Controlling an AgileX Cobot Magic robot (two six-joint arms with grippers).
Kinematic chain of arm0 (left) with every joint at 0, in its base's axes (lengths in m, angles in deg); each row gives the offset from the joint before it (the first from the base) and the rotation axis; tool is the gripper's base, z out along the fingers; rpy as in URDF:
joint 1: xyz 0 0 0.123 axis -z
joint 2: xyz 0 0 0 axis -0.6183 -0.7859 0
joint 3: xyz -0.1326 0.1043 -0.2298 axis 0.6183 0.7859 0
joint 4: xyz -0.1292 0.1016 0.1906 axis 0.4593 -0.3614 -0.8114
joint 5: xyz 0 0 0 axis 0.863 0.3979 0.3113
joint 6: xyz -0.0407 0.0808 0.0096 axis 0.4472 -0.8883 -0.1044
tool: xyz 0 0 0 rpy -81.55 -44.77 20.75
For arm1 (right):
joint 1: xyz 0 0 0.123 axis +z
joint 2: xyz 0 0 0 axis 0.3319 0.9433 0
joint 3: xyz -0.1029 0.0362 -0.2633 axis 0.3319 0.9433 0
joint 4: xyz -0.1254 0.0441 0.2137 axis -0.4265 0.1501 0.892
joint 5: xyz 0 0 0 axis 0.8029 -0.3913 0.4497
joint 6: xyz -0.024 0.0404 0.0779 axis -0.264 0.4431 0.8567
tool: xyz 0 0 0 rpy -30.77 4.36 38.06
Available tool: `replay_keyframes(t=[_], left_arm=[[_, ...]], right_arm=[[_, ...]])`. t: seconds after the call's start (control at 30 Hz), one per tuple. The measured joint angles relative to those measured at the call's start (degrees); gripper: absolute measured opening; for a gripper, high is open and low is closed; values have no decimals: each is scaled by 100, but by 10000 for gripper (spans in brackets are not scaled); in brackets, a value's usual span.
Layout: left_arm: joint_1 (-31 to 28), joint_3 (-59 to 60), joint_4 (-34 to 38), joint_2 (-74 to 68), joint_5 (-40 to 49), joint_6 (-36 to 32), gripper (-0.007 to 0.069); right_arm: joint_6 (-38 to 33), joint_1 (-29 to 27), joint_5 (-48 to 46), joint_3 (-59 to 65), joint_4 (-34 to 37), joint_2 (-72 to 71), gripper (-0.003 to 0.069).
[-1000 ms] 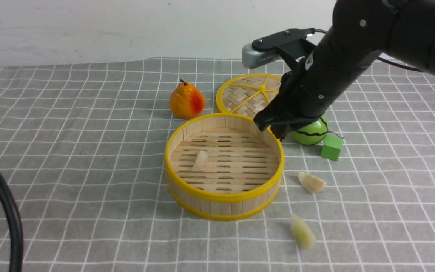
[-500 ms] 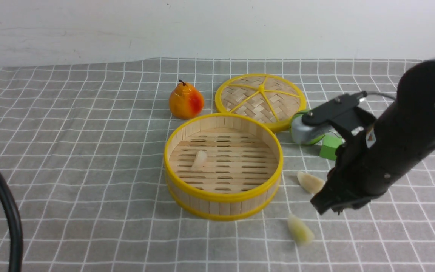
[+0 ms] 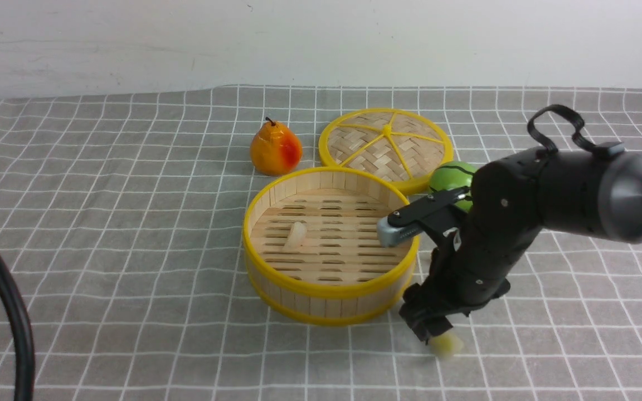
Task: Put the dumplings into the steamer on the table with the grey tablecloth.
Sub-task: 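Reach for and grasp a dumpling lying on the table beside the steamer, then place the dumpling in the bamboo steamer basket with the right gripper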
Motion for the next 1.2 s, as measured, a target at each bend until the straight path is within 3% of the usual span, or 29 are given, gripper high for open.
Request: replay_keyframes(t=[0.17,0.23,0.33,0.6,0.87,1.07,1.2], left_arm=[[0,4,0,0,144,0,-3],[0,4,0,0,168,0,0],[0,4,0,0,168,0,2],[0,4,-175,0,168,0,4],[0,4,-215,0,65,0,6],[0,4,-228,0,-208,0,11],[0,4,-274,0,-261,-11,15]], right_arm=[[6,0,-417,-139,38,263,454],[6,0,-597,-139,45,304,332],[6,0,-670,-161,44,309,260],[6,0,-836,-281,-37,265,258],[6,198,-1455,-2396,-35,-182,258],[120,554,-1262,-3738,20,732,258],[678,631,-1326,-4499,-264,1775,257]])
